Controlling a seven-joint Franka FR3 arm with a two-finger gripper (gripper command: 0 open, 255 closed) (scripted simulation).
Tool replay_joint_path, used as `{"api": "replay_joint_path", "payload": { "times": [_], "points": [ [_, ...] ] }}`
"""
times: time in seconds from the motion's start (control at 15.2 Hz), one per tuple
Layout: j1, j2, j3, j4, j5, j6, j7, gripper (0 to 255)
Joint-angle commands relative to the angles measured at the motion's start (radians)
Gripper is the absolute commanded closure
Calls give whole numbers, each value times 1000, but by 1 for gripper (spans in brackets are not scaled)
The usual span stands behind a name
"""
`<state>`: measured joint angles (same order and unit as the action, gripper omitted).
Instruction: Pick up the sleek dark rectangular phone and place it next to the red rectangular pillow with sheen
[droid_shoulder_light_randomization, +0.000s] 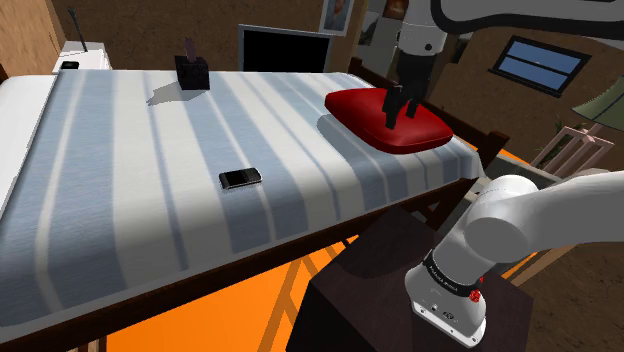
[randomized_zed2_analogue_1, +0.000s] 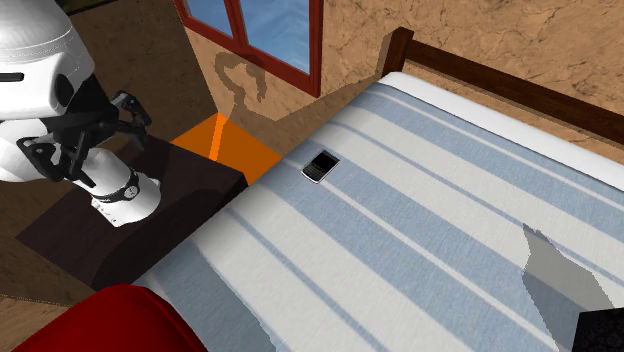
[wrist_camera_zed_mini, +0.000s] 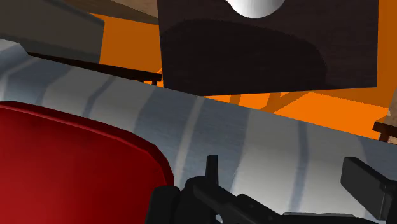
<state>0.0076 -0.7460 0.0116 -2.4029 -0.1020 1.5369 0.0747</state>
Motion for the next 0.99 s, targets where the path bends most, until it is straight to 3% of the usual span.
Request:
{"api": "replay_joint_path", "payload": {
  "times": [0.0,0.92],
  "points": [
    [0,0,0,0,0,0,0,0],
    [154,428,-12,98,35,388,-321,0]
  ]
}}
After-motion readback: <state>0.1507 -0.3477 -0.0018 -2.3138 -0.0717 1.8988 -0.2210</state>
